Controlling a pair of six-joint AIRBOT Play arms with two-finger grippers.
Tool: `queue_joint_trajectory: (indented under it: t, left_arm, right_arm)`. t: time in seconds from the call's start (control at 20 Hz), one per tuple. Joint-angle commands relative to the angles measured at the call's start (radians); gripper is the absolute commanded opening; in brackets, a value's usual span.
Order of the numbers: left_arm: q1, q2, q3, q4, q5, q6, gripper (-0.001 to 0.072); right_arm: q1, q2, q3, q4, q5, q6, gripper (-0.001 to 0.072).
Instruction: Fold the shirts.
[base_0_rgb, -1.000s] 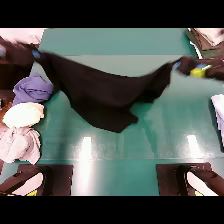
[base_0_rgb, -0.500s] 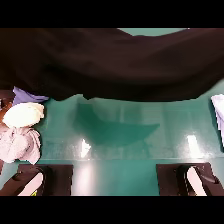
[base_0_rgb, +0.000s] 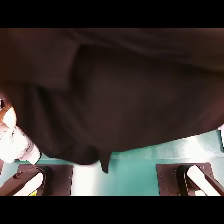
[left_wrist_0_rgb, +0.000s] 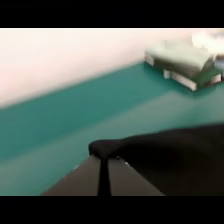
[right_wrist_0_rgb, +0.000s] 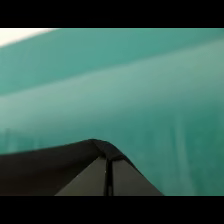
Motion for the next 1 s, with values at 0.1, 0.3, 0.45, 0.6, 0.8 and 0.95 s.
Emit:
queue_joint_trajectory:
  t: [0.1,0.3,0.45,0.6,0.8,0.95]
  left_arm:
    - [0.0,-0.375,-0.097,-0.004,-0.19,-0.053,0.0025]
    - [-0.004,-0.593,-0.097,-0.003,-0.157,-0.069,0.0025]
    - [-0.004,-0.661,-0.097,-0.002,-0.059,-0.069,0.0025]
    - [-0.002,-0.664,-0.097,0.001,0.016,-0.069,0.0533]
    - [0.045,-0.663,-0.097,0.005,-0.042,-0.081,0.0611]
    - [0.112,-0.663,-0.097,0.047,-0.156,-0.117,0.061]
  right_arm:
    - [0.191,-0.247,-0.178,-0.011,0.079,0.003,0.0016]
    - [0.432,-0.36,-0.381,-0.242,-0.21,-0.032,0.0016]
    - [0.547,-0.435,-0.442,-0.325,-0.472,-0.031,0.0018]
    - [0.592,-0.48,-0.441,-0.311,-0.632,-0.031,0.0031]
    - [0.56,-0.454,-0.441,-0.308,-0.661,-0.031,0.0408]
    - [0.509,-0.389,-0.442,-0.308,-0.569,-0.05,0.033]
